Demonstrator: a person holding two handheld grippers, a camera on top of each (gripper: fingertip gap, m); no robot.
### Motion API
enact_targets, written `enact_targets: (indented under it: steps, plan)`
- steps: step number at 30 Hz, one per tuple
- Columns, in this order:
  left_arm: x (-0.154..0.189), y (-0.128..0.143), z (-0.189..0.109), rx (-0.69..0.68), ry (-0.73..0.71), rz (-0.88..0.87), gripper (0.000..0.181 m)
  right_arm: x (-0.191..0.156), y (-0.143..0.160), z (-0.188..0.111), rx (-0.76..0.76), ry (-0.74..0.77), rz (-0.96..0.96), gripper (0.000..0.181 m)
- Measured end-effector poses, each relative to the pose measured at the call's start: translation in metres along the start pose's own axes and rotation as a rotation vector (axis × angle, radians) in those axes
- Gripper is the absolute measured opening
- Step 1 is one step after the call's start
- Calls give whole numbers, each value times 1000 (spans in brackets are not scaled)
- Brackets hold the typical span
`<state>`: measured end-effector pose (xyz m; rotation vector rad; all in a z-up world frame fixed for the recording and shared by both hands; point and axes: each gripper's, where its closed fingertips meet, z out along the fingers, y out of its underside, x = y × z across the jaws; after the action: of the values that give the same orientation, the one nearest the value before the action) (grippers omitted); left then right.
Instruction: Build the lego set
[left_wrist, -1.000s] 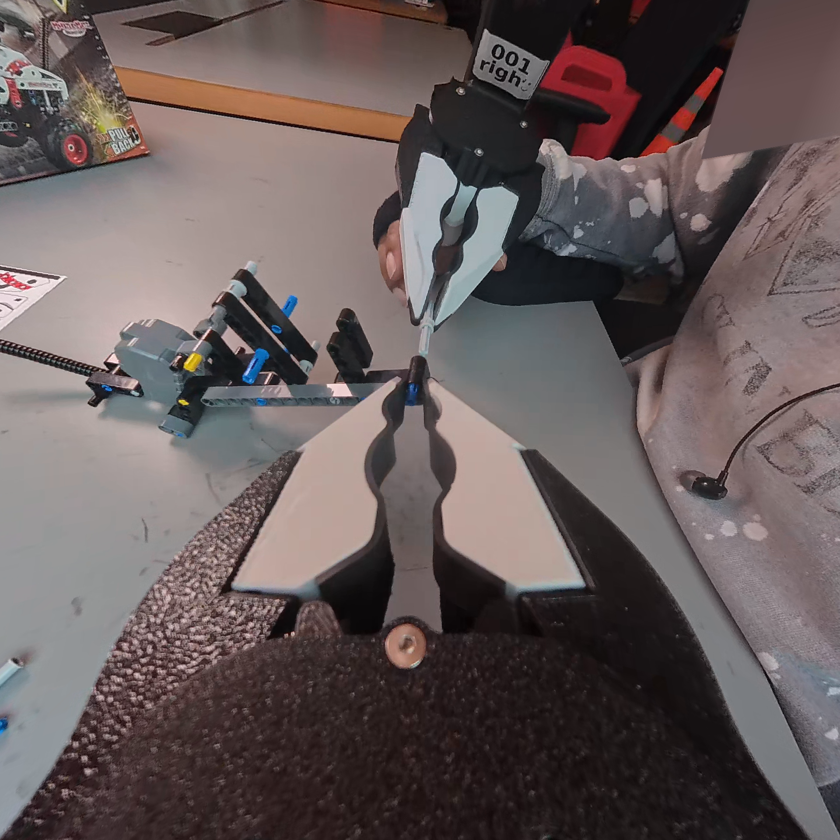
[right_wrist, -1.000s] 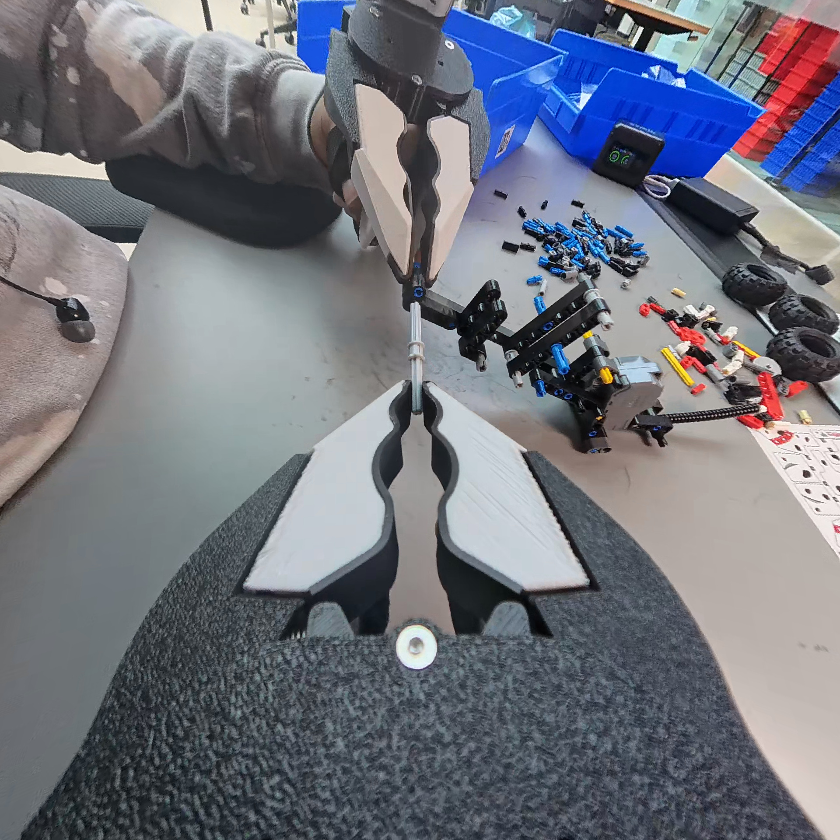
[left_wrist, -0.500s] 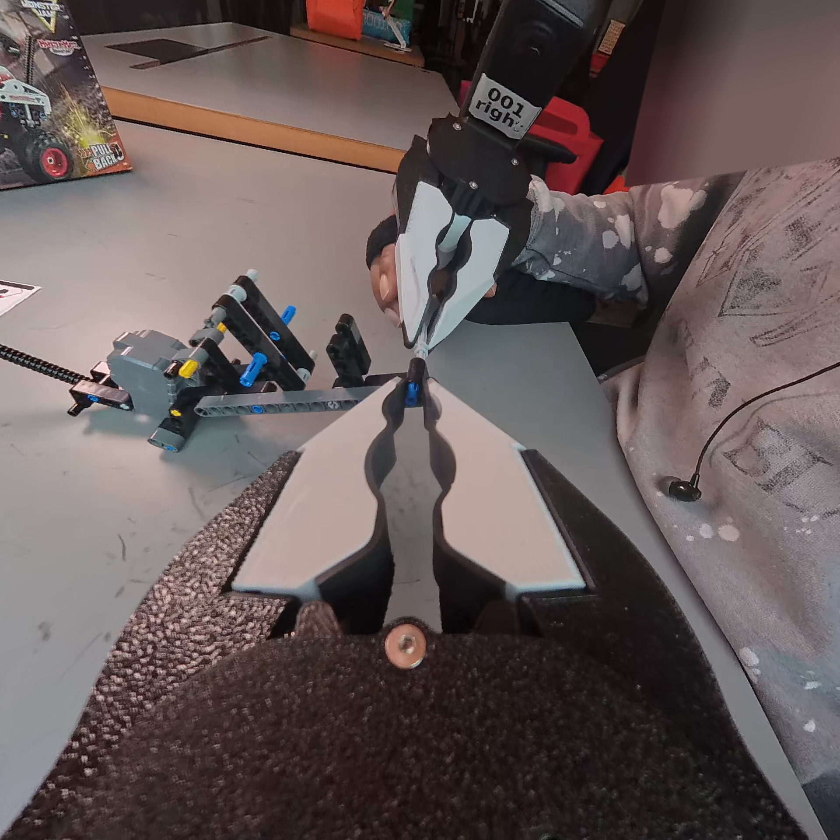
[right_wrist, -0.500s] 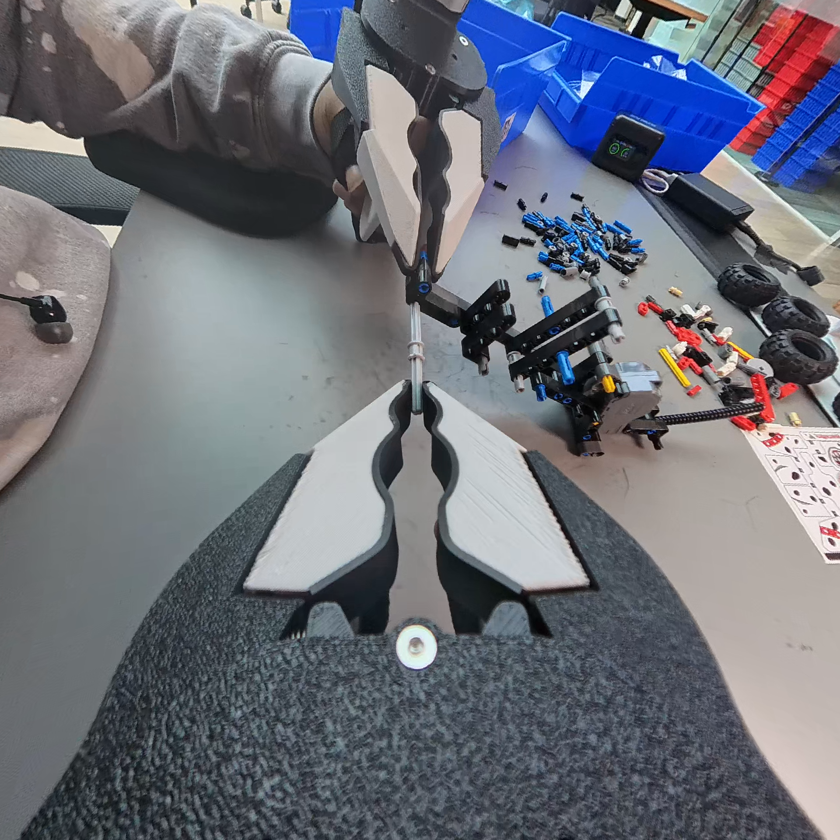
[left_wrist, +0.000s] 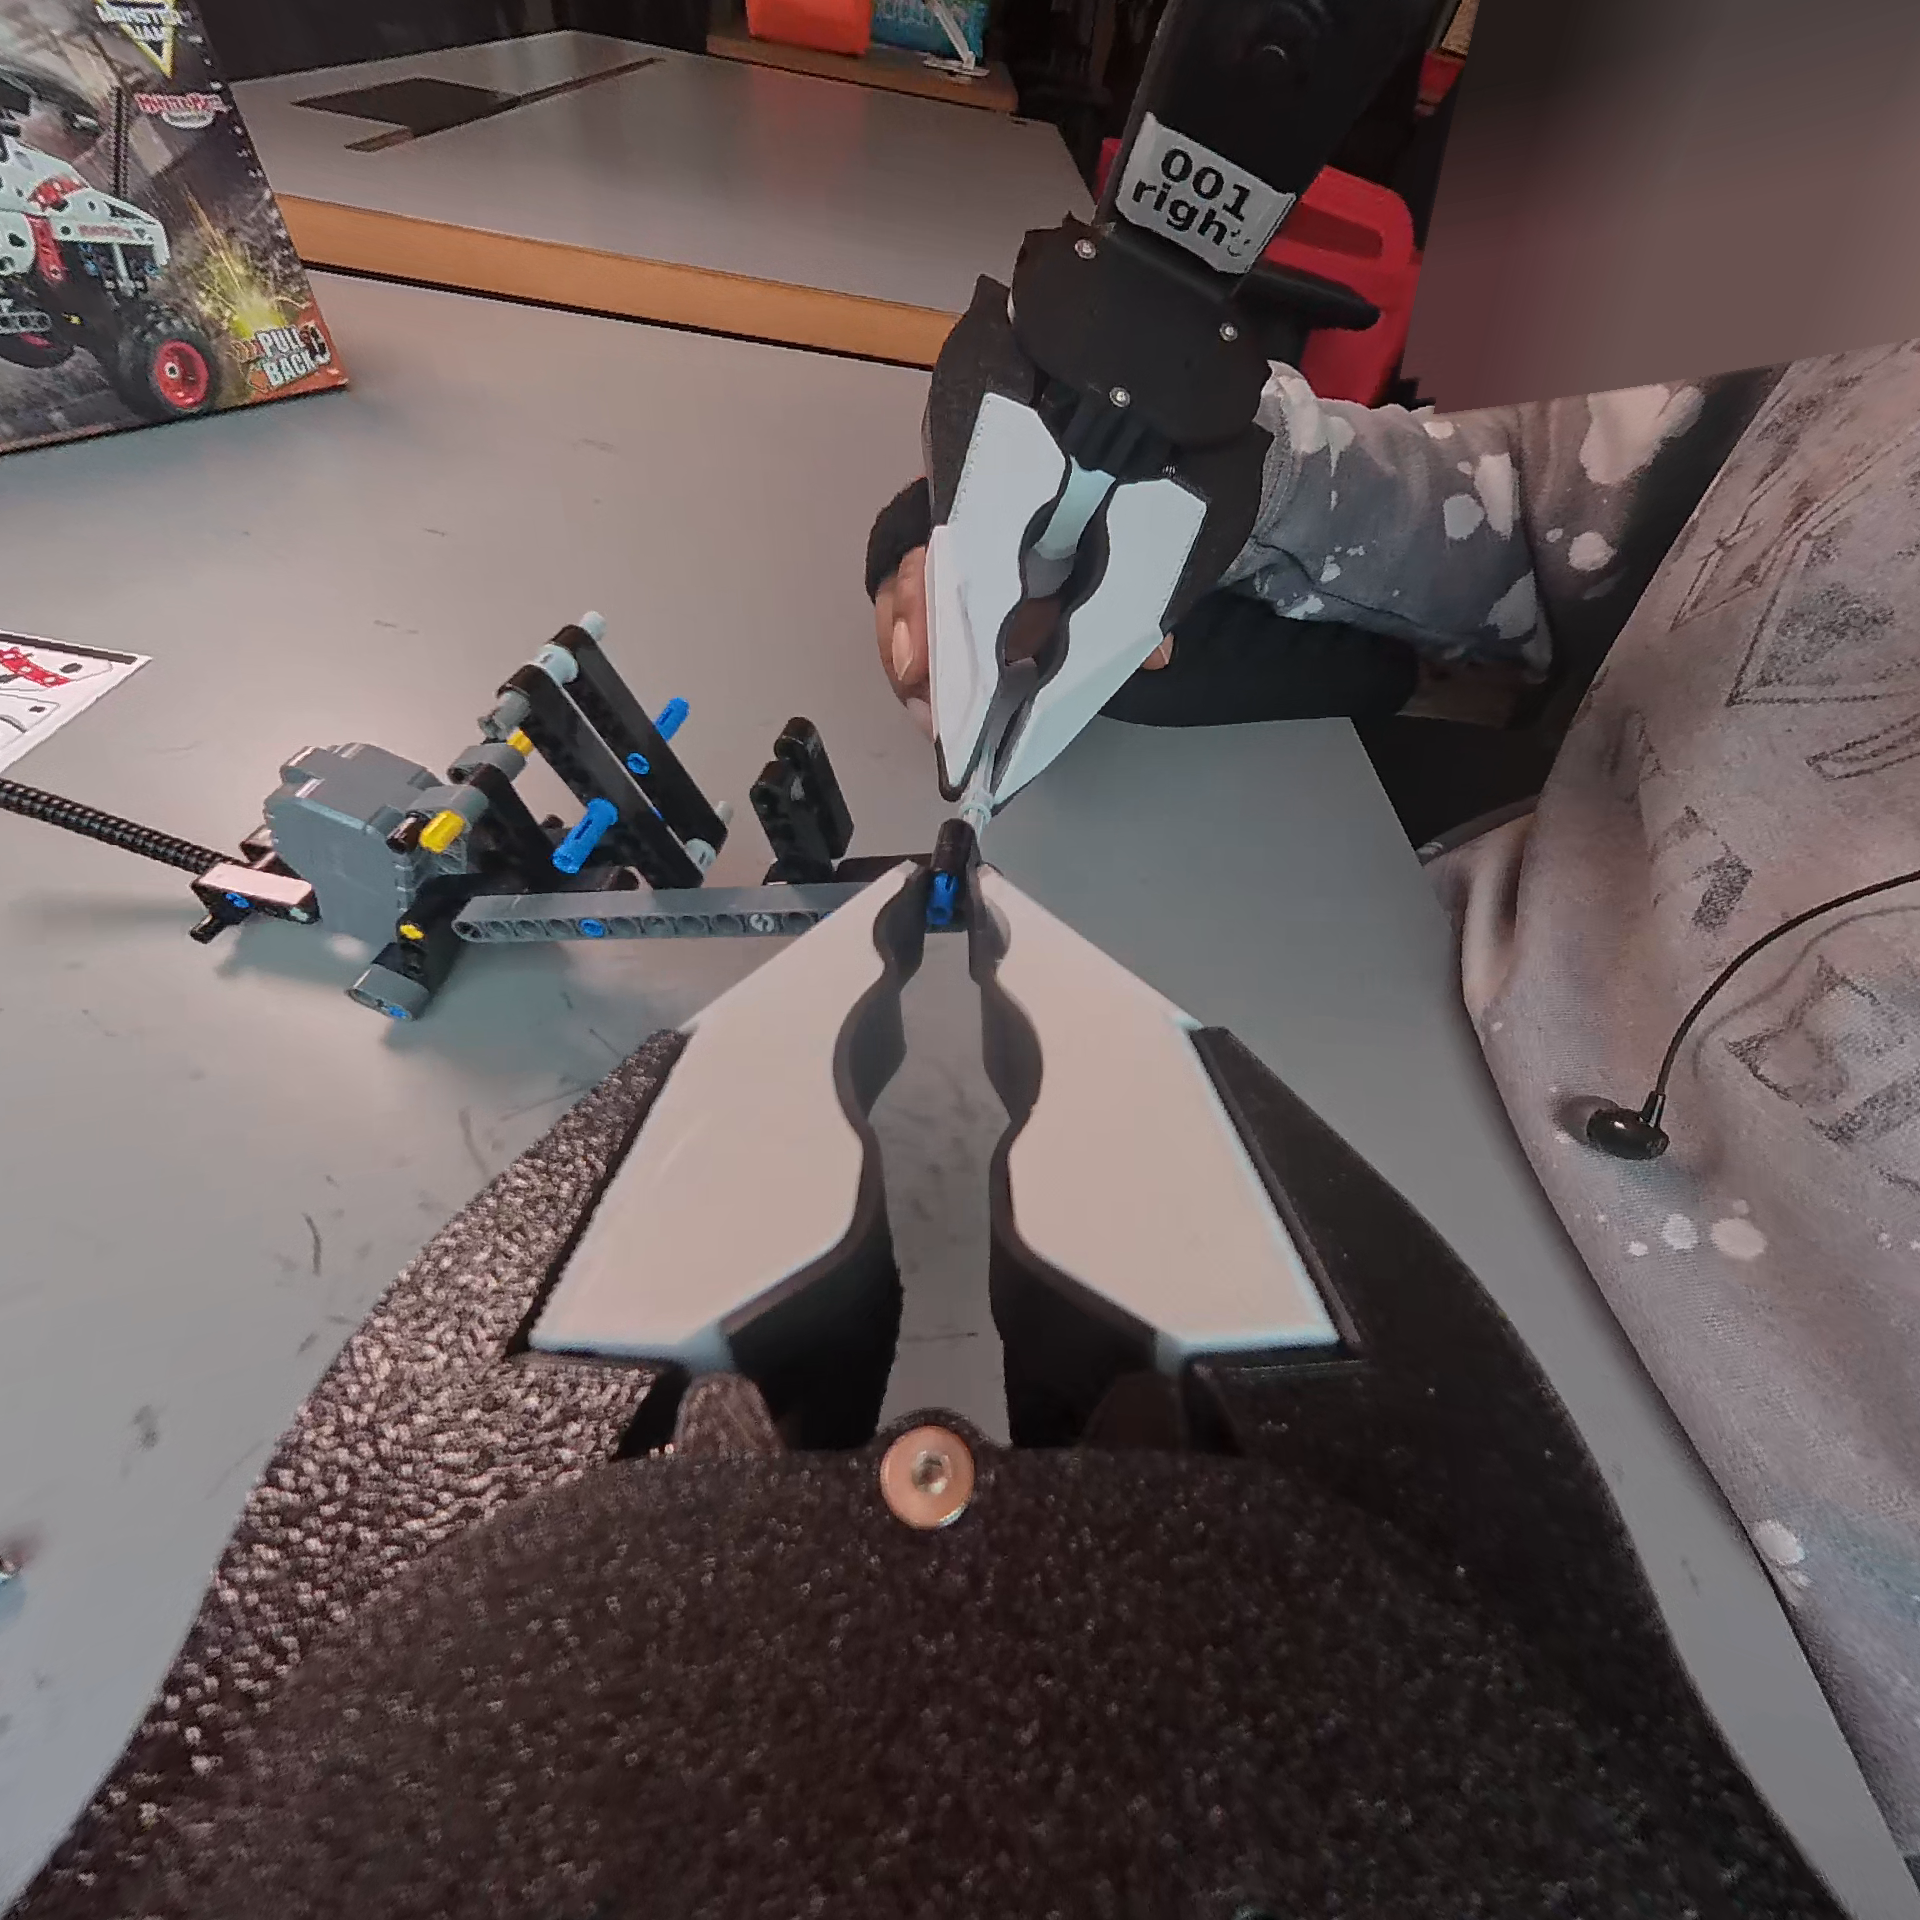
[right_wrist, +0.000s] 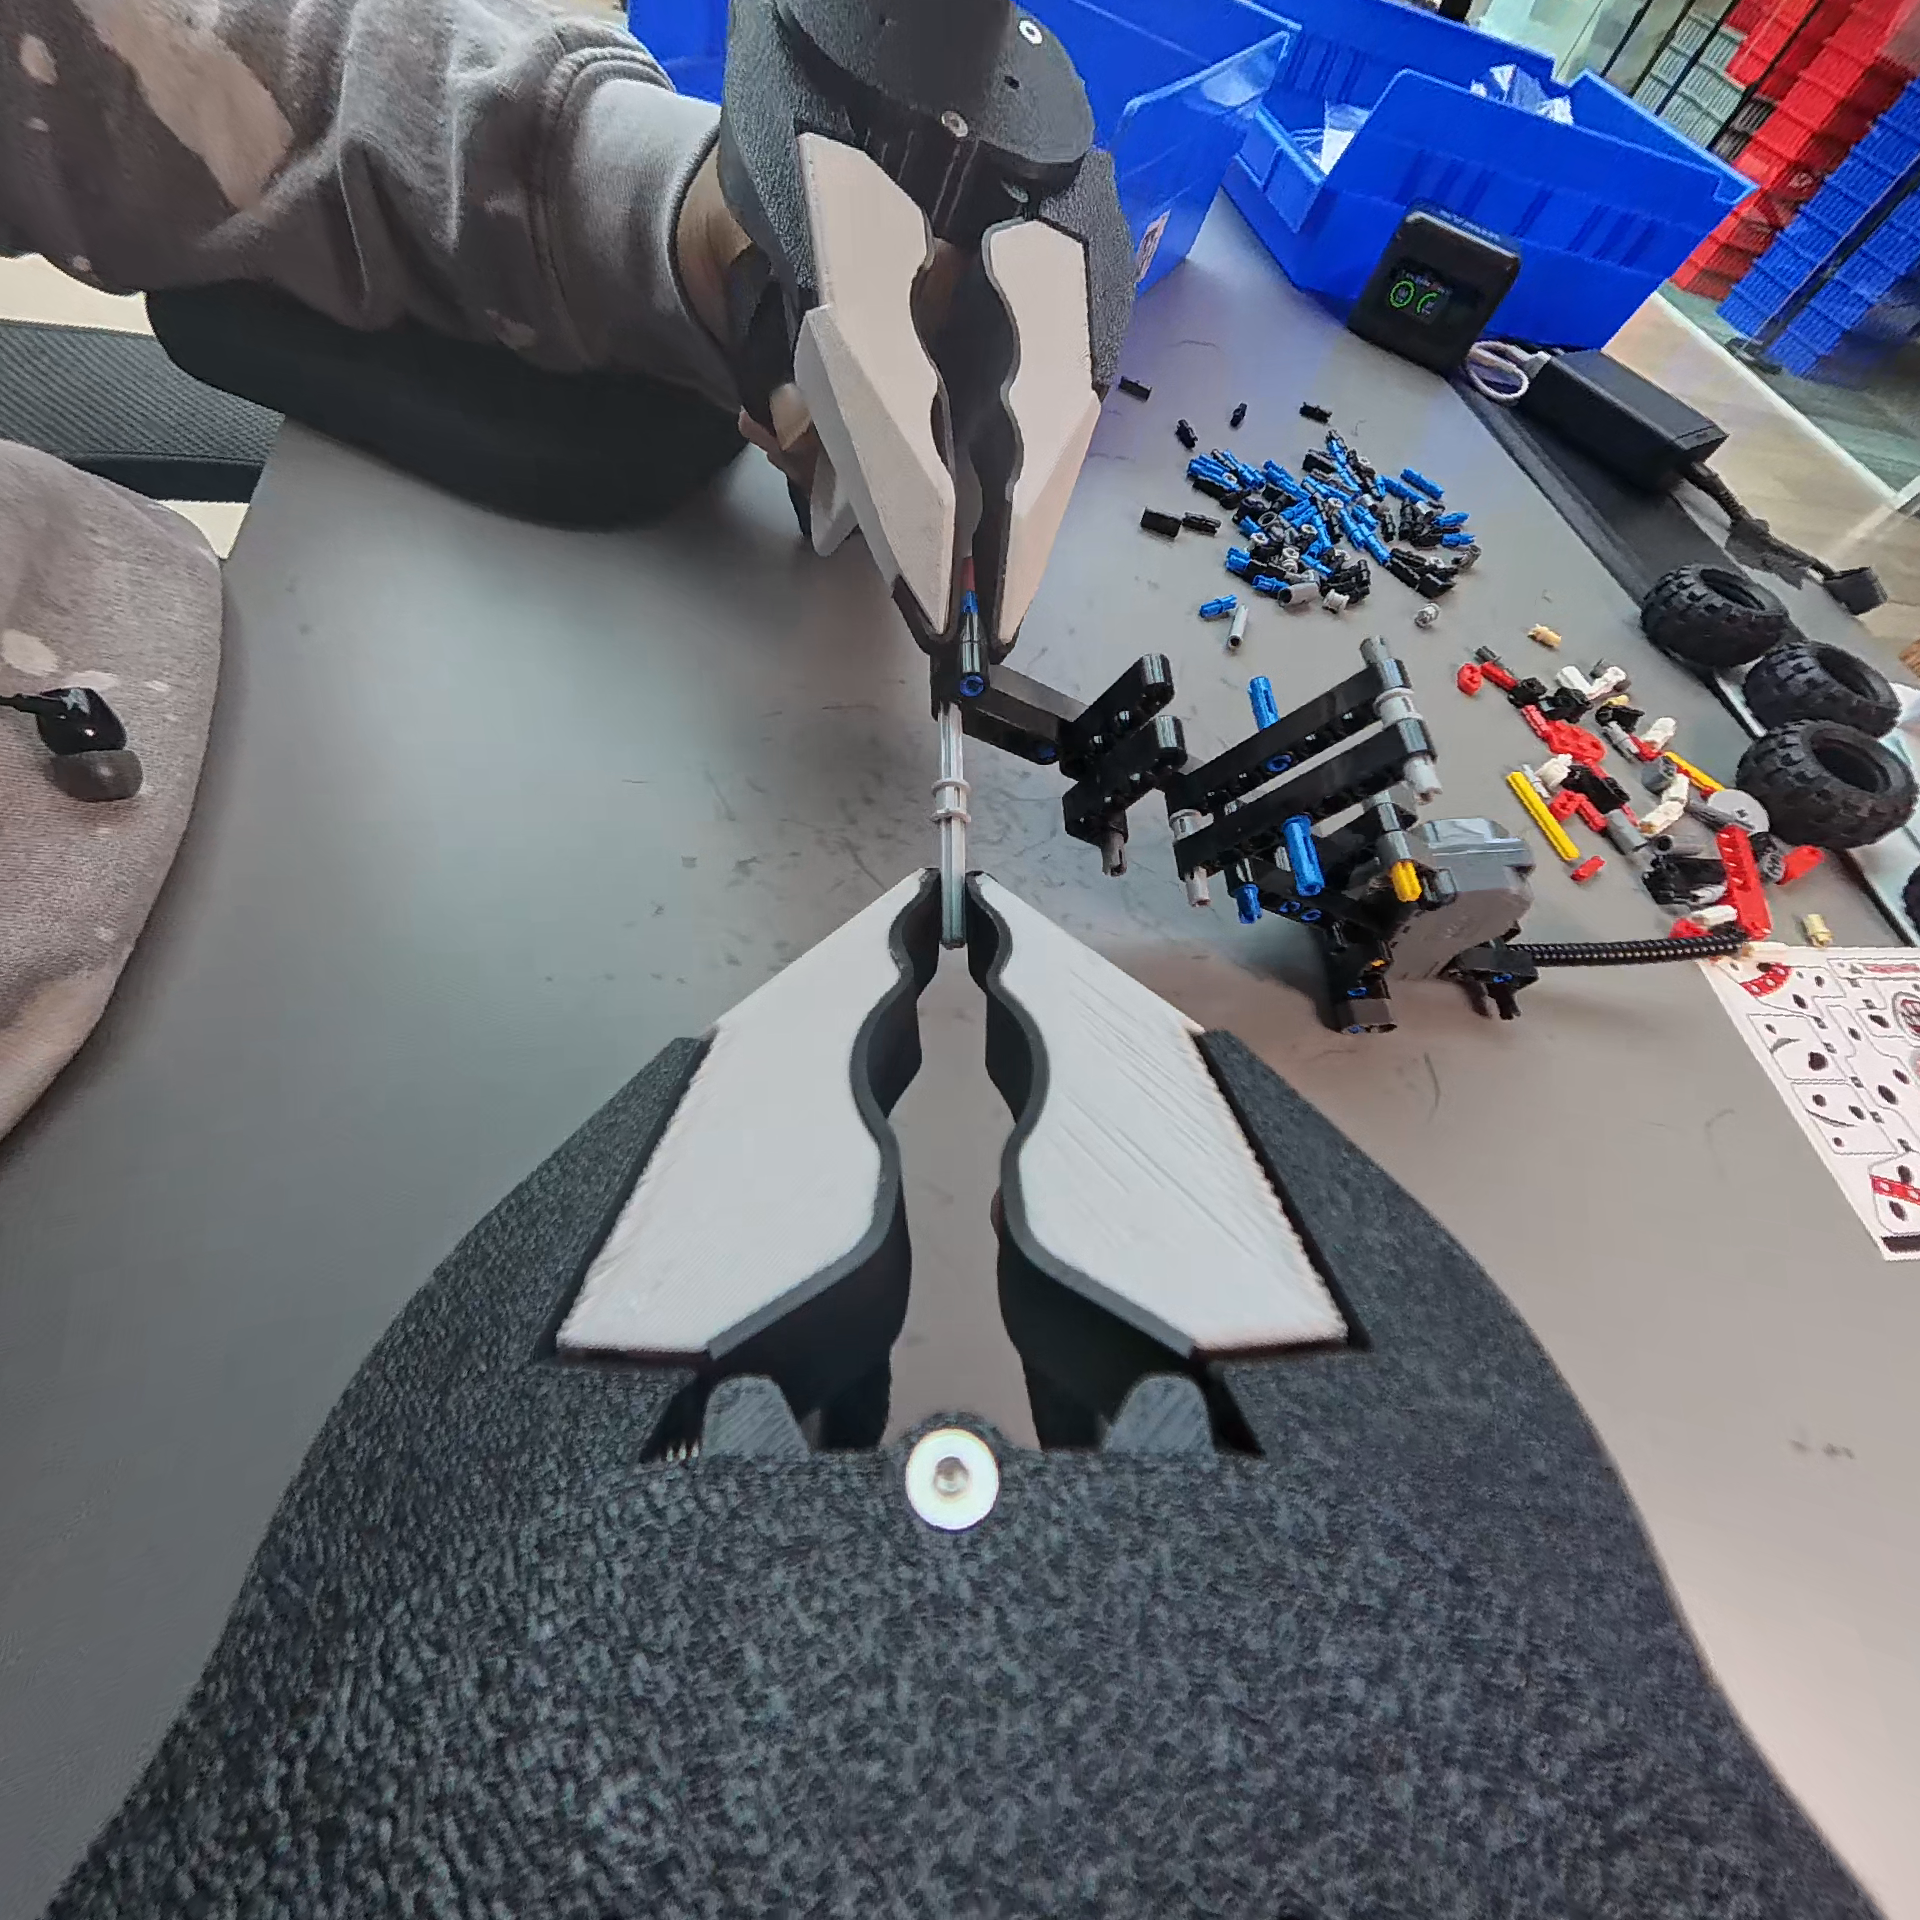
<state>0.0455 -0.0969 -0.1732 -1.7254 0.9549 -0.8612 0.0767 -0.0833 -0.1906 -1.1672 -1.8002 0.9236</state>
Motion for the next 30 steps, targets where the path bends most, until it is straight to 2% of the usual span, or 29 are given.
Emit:
enact_targets:
  steps: [5, 10, 14, 19, 25, 30]
  plan:
    - [8, 1, 12, -27, -8, 54, 10, -7, -1, 7, -21, -26, 16, 4]
    - [6, -2, 11, -14, -19, 55, 11, -4, -1, 6, 10, -24, 39, 3]
    - [8, -5, 4, -7, -3, 48, 28, -2, 1, 4, 17, -23, 48, 4]
    - [1, 20, 8, -149, -60, 65, 22, -1, 0, 5, 35, -35, 67, 4]
    - [4, 19, 14, -144, -49, 32, 9, -3, 0, 6, 35, -43, 65, 3]
    - [4, 25, 16, -188, -65, 35, 9, -5, 4, 8, 9, -46, 39, 3]
